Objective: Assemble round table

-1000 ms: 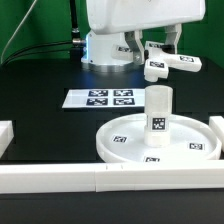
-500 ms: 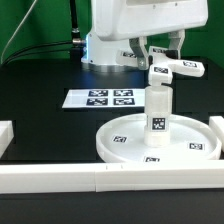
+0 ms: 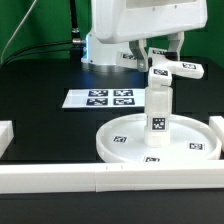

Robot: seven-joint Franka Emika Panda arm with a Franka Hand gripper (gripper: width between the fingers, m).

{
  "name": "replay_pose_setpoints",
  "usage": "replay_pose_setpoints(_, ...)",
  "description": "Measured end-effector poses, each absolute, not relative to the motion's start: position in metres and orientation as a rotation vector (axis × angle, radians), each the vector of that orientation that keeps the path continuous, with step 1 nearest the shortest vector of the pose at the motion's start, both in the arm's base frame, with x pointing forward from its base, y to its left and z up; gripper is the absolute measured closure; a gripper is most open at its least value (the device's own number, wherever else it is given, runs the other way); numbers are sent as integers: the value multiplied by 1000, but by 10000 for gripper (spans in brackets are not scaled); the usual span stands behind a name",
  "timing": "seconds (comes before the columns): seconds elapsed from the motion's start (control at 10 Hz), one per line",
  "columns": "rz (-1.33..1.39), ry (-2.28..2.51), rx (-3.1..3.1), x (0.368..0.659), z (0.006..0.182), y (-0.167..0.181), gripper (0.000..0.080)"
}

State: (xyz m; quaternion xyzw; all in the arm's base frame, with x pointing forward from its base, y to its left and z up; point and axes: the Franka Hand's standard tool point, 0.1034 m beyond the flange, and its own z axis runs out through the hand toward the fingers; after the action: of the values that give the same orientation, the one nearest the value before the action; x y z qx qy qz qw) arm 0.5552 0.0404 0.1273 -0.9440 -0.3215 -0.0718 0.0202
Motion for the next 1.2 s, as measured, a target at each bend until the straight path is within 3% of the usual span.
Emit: replay_pose_setpoints(1.2, -229, -986, -2936, 558, 114, 39, 343)
